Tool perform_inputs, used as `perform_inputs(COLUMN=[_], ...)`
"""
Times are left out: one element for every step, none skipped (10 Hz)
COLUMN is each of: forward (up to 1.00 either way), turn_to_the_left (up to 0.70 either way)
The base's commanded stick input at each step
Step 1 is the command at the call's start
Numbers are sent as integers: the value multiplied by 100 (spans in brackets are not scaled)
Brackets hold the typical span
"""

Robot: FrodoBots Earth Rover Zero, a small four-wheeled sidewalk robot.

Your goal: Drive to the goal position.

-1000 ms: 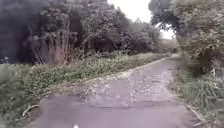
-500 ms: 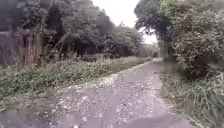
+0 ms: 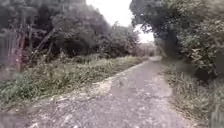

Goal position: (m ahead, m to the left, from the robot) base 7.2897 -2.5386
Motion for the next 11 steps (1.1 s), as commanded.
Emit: perform_inputs(forward=[100, 100, 100, 100, 100, 100, 100, 100, 100, 100, 100], turn_to_the_left=[-1, -3, -20, -40, -40, -40, -40, -29, -17, -1, 0])
